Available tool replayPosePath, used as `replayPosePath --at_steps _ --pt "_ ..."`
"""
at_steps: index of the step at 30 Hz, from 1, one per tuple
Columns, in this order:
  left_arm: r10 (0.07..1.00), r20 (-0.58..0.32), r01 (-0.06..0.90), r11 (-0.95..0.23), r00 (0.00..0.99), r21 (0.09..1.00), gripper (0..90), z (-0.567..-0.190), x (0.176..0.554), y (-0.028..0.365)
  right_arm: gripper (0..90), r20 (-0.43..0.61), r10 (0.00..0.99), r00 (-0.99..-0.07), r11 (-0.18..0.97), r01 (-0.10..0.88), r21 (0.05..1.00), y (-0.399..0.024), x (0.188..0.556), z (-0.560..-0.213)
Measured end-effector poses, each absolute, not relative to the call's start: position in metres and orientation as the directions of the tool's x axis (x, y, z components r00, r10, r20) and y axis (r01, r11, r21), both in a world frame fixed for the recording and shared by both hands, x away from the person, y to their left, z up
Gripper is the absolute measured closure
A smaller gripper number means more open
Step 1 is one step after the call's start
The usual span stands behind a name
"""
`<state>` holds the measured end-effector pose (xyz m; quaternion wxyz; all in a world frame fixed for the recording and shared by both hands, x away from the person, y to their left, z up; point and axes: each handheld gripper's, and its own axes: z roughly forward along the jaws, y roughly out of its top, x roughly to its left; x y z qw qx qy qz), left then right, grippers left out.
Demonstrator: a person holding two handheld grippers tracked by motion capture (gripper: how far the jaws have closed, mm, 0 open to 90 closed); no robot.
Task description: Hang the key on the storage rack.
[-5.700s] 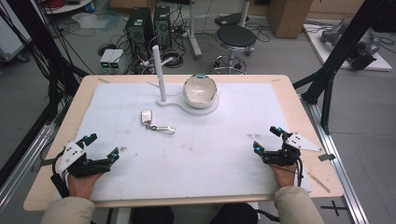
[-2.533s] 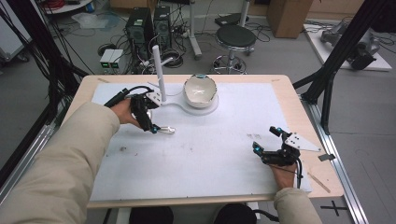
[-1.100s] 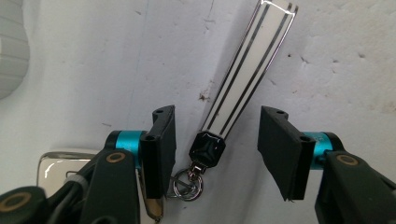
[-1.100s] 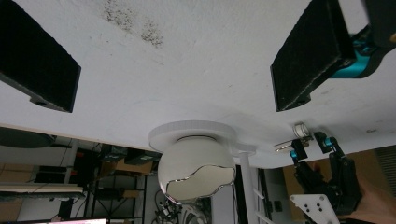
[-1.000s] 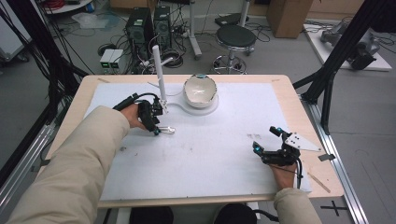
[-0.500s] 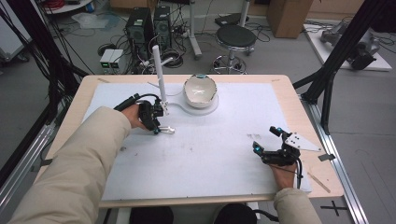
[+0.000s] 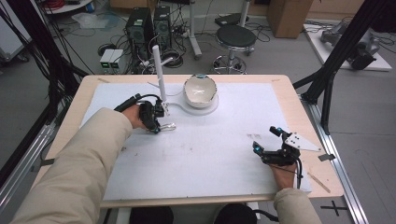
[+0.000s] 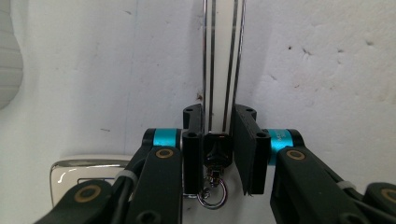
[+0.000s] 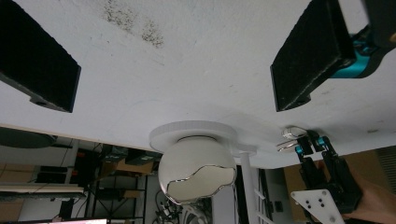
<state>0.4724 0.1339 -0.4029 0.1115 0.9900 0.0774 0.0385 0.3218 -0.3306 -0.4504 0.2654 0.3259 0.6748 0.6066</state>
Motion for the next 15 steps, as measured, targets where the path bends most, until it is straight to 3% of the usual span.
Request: replayPosePath --at_steps 15 --pt "0.254 0.039 0.214 -0.879 0.966 0.426 74.2 -0.383 0.47 0.152 0.7 0.036 0.763 -0.646 0.053 0.118 0.992 -0.33 0.322 -0.45"
